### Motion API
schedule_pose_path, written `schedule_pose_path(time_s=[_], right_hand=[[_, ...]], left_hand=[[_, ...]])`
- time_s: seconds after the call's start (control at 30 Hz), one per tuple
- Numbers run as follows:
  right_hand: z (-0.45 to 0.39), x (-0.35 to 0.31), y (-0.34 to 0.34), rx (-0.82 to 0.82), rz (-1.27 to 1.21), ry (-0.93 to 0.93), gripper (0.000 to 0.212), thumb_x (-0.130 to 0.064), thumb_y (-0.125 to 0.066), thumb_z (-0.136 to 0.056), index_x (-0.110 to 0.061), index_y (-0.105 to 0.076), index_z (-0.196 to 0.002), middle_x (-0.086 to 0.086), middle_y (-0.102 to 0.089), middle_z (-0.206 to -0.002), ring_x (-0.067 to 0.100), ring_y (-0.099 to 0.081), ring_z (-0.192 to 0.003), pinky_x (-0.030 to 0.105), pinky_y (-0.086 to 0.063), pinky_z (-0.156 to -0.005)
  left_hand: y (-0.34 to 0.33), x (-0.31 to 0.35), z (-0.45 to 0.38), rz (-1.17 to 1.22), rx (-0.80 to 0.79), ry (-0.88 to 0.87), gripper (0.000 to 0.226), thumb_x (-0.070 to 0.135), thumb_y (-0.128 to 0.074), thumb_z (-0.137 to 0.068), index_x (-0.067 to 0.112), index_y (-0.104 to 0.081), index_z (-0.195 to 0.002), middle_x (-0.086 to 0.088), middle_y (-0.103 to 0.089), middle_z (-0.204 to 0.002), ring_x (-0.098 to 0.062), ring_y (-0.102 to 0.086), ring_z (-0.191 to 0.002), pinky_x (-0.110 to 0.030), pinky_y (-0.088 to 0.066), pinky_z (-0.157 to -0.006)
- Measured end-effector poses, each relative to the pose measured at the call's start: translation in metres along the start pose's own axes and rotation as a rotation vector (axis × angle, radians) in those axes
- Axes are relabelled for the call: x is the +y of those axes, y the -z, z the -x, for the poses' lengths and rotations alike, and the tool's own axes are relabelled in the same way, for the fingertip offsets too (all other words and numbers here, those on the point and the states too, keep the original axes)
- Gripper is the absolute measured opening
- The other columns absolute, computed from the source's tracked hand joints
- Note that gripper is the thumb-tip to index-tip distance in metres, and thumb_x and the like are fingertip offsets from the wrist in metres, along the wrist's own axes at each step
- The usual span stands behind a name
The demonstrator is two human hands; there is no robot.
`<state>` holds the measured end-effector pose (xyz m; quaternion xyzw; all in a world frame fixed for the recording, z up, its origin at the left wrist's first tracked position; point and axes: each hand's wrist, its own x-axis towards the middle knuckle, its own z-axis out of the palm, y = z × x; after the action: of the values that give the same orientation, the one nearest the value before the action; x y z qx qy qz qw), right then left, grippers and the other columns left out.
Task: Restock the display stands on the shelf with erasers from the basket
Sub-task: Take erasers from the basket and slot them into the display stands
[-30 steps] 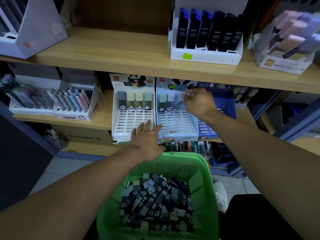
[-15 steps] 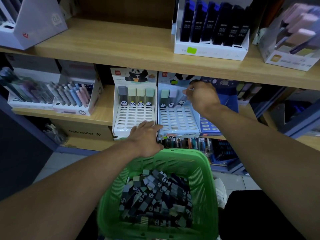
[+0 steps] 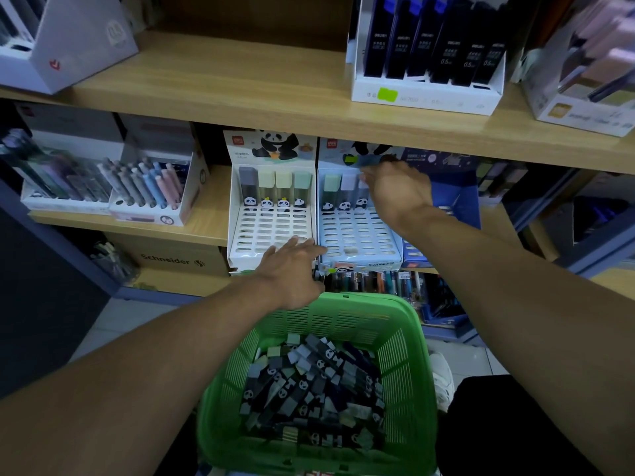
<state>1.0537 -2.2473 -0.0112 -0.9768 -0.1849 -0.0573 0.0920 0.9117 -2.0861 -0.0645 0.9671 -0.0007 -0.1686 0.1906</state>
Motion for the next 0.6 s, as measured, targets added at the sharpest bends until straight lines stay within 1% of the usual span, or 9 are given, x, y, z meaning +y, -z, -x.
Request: schedule_pose_path(time_s=[0.07, 0.17, 0.23, 0.3, 0.37, 0.5, 0.6], right_hand=[[0.0006, -0.002, -0.0006, 0.036, -0.006, -0.005, 0.034, -0.035, -0.038, -0.108, -0.023, -0.066, -0.123, 0.012, -0.067, -0.117, 0.035, -0.062, -0.106, 0.035, -0.039, -0.076], [0.0004, 0.0005, -0.0001, 0.097, -0.074, -0.038, 0.028, -0.039, -0.045, -0.105, -0.028, -0.07, -0.113, 0.005, -0.071, -0.11, 0.03, -0.063, -0.1, 0.031, -0.035, -0.072], [-0.0001, 0.0021, -0.0002, 0.106, -0.122, -0.048, 0.026, -0.04, -0.049, -0.104, -0.029, -0.072, -0.109, 0.001, -0.073, -0.106, 0.026, -0.065, -0.096, 0.031, -0.041, -0.072], [0.0001, 0.0013, -0.0006, 0.098, -0.156, -0.039, 0.025, -0.039, -0.051, -0.103, -0.029, -0.073, -0.106, -0.001, -0.073, -0.107, 0.025, -0.066, -0.097, 0.033, -0.05, -0.078], [-0.0001, -0.001, -0.0002, 0.079, -0.159, -0.034, 0.024, -0.035, -0.052, -0.102, -0.027, -0.074, -0.103, -0.001, -0.073, -0.107, 0.026, -0.065, -0.098, 0.035, -0.052, -0.082], [-0.0021, -0.0057, -0.0017, 0.072, -0.164, -0.04, 0.023, -0.03, -0.052, -0.101, -0.026, -0.073, -0.106, -0.001, -0.072, -0.111, 0.026, -0.063, -0.102, 0.033, -0.048, -0.081], [-0.0029, -0.006, -0.0044, 0.082, -0.172, -0.046, 0.024, -0.03, -0.051, -0.102, -0.025, -0.073, -0.11, 0.002, -0.071, -0.114, 0.029, -0.064, -0.104, 0.035, -0.049, -0.083]], left_hand=[[-0.0007, -0.001, -0.0008, 0.005, 0.008, 0.0, 0.076, 0.034, -0.063, -0.094, 0.029, -0.022, -0.158, 0.0, -0.008, -0.167, -0.021, 0.0, -0.154, -0.048, -0.003, -0.125], [-0.0012, -0.0014, -0.002, 0.015, 0.02, 0.0, 0.073, 0.035, -0.062, -0.094, 0.028, -0.025, -0.156, 0.0, -0.01, -0.167, -0.021, -0.002, -0.154, -0.047, -0.004, -0.125], [-0.0004, -0.0019, -0.0018, 0.013, 0.019, -0.003, 0.072, 0.035, -0.062, -0.094, 0.029, -0.025, -0.156, 0.001, -0.011, -0.167, -0.02, -0.002, -0.154, -0.046, -0.004, -0.125], [0.0015, -0.0028, -0.0011, 0.011, 0.011, -0.004, 0.072, 0.036, -0.063, -0.094, 0.03, -0.026, -0.156, 0.001, -0.011, -0.167, -0.02, -0.003, -0.154, -0.045, -0.005, -0.125], [0.0032, -0.0028, -0.0007, 0.011, 0.005, -0.004, 0.072, 0.037, -0.063, -0.094, 0.03, -0.026, -0.156, 0.002, -0.011, -0.167, -0.019, -0.003, -0.154, -0.045, -0.006, -0.125], [0.0021, -0.0019, -0.0002, 0.018, 0.014, 0.0, 0.072, 0.036, -0.064, -0.094, 0.03, -0.027, -0.155, 0.001, -0.012, -0.167, -0.019, -0.003, -0.154, -0.045, -0.008, -0.125], [0.0028, 0.0012, 0.0026, 0.013, 0.015, 0.005, 0.074, 0.033, -0.065, -0.093, 0.029, -0.025, -0.156, -0.002, -0.011, -0.167, -0.02, -0.002, -0.154, -0.044, -0.008, -0.125]])
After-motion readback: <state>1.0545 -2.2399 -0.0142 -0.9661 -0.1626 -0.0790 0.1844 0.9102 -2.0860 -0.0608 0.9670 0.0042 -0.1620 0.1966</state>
